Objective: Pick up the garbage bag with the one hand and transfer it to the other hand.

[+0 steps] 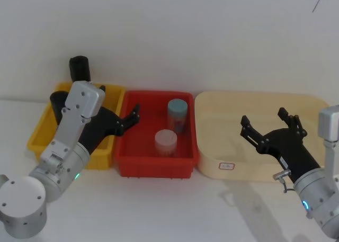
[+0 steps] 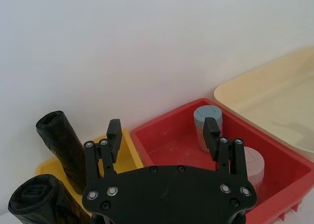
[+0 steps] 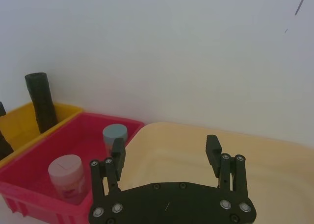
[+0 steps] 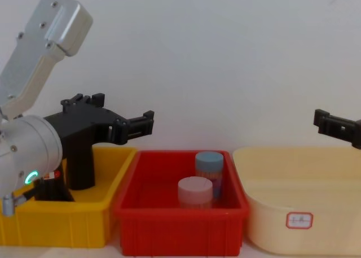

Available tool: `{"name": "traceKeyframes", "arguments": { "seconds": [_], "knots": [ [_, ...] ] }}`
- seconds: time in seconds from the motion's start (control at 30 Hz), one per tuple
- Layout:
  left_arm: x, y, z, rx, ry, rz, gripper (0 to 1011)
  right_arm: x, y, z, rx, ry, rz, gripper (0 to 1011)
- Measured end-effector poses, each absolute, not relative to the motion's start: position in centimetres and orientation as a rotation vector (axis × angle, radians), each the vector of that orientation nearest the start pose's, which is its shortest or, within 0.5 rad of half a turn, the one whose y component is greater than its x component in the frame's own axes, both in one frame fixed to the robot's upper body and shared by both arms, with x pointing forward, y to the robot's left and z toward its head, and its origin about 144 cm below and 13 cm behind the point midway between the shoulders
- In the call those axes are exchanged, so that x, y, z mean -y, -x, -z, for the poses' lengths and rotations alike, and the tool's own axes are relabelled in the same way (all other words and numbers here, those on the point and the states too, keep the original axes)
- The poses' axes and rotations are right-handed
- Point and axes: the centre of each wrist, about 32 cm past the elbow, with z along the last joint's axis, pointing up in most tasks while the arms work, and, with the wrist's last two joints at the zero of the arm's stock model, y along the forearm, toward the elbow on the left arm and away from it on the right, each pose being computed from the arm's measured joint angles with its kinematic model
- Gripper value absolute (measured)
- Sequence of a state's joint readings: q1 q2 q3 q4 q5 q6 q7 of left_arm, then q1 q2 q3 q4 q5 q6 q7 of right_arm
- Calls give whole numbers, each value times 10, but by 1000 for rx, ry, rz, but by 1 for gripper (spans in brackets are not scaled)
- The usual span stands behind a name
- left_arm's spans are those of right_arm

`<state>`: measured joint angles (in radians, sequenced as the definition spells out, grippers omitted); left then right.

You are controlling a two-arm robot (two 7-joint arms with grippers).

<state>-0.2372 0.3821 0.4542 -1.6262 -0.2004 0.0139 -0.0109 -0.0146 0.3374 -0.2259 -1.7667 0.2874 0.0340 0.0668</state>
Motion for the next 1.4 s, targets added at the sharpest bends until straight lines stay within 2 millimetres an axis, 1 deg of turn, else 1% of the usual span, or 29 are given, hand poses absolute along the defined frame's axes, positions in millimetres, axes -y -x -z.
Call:
{"name": "traceKeyframes", "arguments": {
  "seconds": [1.4],
  "knots": [
    [-198, -492, -1205, 266, -61, -1122, 1002, 237, -445, -1189, 74, -25, 1222, 999]
  ]
}}
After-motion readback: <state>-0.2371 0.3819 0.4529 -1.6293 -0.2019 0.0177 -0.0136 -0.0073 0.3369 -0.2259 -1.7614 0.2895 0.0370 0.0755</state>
